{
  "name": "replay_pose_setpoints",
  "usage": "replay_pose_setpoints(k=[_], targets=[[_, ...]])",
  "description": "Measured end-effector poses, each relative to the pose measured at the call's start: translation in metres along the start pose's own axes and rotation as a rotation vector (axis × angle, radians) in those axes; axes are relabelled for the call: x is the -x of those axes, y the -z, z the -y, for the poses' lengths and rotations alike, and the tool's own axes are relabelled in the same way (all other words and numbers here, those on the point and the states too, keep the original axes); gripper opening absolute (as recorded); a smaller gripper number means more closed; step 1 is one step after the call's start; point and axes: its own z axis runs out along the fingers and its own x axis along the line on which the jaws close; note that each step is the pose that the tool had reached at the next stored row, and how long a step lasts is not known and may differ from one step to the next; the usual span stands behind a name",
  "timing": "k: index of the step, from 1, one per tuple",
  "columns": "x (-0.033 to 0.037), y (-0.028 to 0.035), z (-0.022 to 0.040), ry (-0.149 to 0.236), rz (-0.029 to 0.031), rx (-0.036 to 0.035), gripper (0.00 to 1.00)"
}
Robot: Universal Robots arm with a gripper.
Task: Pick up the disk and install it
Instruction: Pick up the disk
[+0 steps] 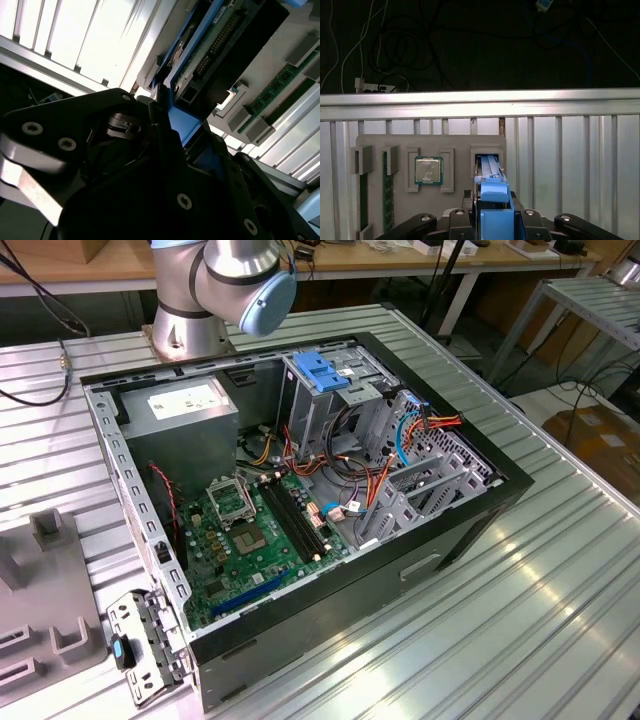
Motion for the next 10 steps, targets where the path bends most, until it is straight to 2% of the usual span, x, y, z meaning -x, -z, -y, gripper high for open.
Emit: replay_pose_setpoints(k=[10], targets=[[-0.0001, 0.0048, 0.0001, 0.000, 0.0001, -0.0002, 0.37]])
